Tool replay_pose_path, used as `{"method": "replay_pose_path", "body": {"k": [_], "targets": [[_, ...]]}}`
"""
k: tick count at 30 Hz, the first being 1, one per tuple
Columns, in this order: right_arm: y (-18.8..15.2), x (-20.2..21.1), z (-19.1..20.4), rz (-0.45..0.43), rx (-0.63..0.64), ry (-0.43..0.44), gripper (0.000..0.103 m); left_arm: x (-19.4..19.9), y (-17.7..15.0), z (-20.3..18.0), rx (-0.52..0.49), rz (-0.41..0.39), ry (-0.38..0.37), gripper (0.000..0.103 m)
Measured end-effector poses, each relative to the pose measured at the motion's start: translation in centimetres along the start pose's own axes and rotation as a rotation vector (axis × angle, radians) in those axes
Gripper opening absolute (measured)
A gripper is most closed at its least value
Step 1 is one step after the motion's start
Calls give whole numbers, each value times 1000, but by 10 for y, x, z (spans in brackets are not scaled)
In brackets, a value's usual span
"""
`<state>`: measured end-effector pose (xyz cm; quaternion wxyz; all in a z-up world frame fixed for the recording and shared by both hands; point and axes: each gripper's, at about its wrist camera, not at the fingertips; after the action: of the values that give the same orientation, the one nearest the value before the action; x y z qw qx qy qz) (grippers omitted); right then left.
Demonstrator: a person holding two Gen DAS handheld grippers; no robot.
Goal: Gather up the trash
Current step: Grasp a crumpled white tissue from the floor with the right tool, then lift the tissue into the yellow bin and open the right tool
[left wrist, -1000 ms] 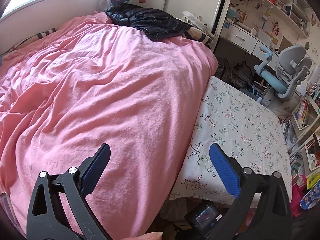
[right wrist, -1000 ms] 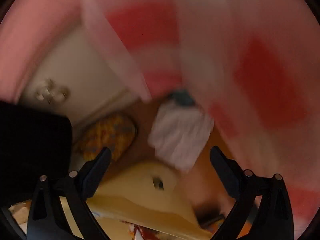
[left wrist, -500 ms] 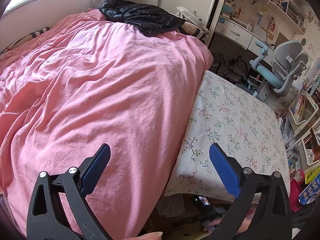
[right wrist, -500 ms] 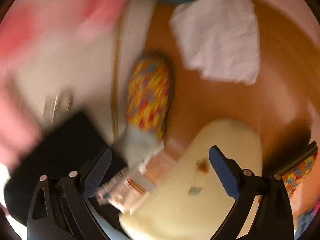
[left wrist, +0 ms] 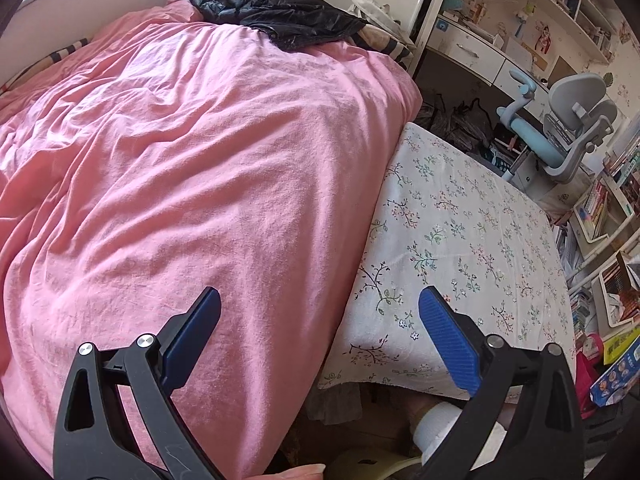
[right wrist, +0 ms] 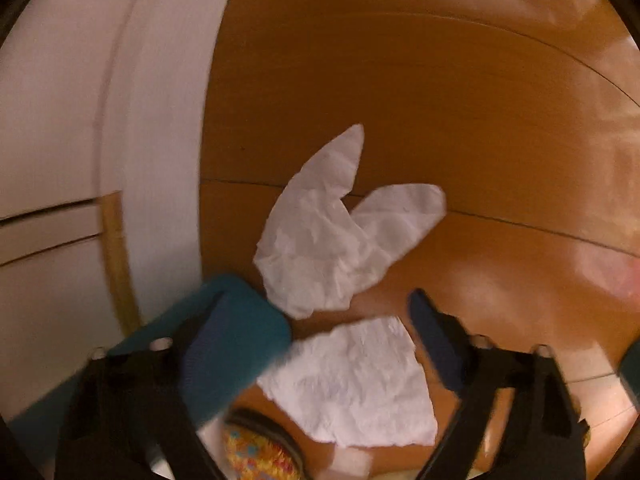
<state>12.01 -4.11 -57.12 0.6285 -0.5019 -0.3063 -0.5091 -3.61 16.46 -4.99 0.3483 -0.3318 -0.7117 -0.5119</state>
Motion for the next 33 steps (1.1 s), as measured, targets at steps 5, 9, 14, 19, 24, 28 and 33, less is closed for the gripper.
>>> {"method": "replay_pose_path", "body": {"k": [5,9,14,19,24,28,33], "targets": [[1,-13,36,-84,112,-139,66,-7,3,8,47,22,-38,96],[-17,-30,56,-85,264,-268,12,-12,4,12,67,38,-57,96],[-39,-22,6,-49,136,-201,9,-10,2,11,62,33,-54,96],[-94,-16,-77,104,-143,131,9,-4,-1,2,18,19,-24,96],[-173,-18,-85,120,-299,427,9,1,-9,-12,-43,4,24,96],[-208,-15,-20,148,-161,496,9,4,-18,-14,-78,-2,73,96],[-249,6,47,170,97,375,9,8,-20,-13,-80,-27,114,96]]}}
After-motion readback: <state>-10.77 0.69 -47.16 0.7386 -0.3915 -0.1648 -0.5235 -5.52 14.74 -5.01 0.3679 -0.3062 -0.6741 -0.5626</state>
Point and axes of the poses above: each gripper's, at about its wrist camera, not at the fingertips, and x roughly against the way its jaws point, z to its left, y to its top, and after that the axes turned 7 degrees about z, right-handed
